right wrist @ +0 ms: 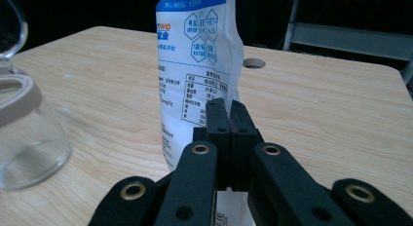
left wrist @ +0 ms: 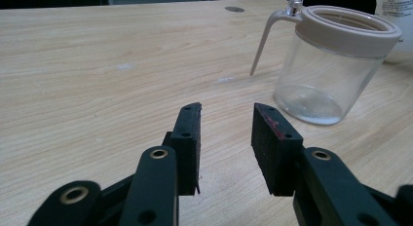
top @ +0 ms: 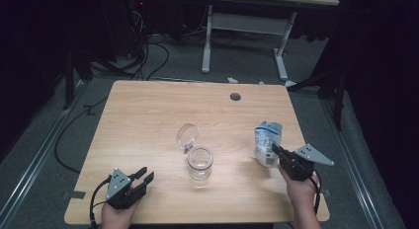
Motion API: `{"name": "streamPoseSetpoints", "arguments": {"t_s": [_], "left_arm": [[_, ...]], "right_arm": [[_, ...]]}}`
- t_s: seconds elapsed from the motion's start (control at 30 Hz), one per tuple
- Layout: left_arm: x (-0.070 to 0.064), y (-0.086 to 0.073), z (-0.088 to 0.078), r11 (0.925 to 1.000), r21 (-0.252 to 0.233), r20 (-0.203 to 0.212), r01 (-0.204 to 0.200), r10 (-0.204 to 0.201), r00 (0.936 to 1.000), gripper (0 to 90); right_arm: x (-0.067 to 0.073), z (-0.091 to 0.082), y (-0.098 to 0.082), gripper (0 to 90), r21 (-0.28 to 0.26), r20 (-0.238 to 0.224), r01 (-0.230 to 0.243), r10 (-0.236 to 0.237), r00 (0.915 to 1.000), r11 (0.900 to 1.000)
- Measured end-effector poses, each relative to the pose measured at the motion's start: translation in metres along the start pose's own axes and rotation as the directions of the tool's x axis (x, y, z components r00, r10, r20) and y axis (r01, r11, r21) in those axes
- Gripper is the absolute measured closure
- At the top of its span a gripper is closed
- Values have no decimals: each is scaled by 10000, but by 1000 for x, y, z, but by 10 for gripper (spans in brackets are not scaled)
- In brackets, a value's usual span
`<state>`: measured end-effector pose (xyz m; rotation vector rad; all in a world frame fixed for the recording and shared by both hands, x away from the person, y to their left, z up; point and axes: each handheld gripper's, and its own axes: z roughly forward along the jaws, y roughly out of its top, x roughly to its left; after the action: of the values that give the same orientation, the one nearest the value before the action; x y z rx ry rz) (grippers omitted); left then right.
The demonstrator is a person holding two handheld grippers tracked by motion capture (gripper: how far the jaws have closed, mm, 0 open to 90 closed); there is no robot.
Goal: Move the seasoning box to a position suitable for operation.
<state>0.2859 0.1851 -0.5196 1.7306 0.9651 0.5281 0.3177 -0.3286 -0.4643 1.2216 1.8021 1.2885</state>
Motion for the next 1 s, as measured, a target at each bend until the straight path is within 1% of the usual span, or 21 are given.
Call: {"name": "streamPoseSetpoints", "arguments": {"t_s": [0.17,0.3,0.37,0.57,0.6,0.63,0.67,0.7,0.73,0.77,0.83,0.9,0.93,0.97,1.0], "left_arm": [[-1,0,1,10000,-21,79,42,-42,10000,645],[-2,2,3,10000,70,181,17,-18,9998,649],[-3,3,5,9999,110,231,13,-15,9997,651],[-10,8,14,9998,164,289,67,-71,9996,649],[-12,11,17,9997,248,453,56,-68,9990,638],[-14,12,19,9995,314,517,-50,34,9987,638],[-17,13,21,9988,394,565,-288,266,9981,629],[-19,13,23,9985,411,638,-374,347,9974,629],[-20,13,25,9974,453,755,-560,525,9958,625],[-21,12,27,9970,446,803,-630,593,9950,622],[-21,10,30,9981,329,991,-512,477,9939,624],[-21,10,34,9986,358,1176,-396,351,9924,624],[-21,10,35,9988,318,1279,-374,330,9912,623],[-21,10,36,9987,286,1334,-429,387,9903,623],[-22,11,37,9987,136,1390,-488,464,9892,623]], "right_arm": [[4,-2,2,900,-74,-168,2,-3,9999,10000],[8,-2,3,900,-79,-248,81,-83,9997,9999],[10,-4,3,900,-79,-331,-22,20,9995,10000],[14,-8,1,900,-103,-323,-8,5,9995,9999],[17,-10,0,900,-63,-320,-71,69,9995,10000],[17,-10,0,900,-63,-320,-71,69,9995,10000],[18,-10,0,900,-49,-312,-80,78,9995,10000],[20,-10,0,900,5,-315,-107,107,9994,9999],[21,-10,0,900,16,-283,-86,87,9996,10000],[24,-10,-1,900,47,-260,-172,173,9995,9998],[29,-9,-1,900,183,-155,-174,177,9997,9997],[36,-6,1,900,464,-91,-193,197,9998,9987],[44,-4,3,900,675,-16,-93,95,10000,9977],[44,-4,3,900,675,-16,-93,95,10000,9977],[46,-3,4,900,761,28,-60,58,10000,9971]]}}
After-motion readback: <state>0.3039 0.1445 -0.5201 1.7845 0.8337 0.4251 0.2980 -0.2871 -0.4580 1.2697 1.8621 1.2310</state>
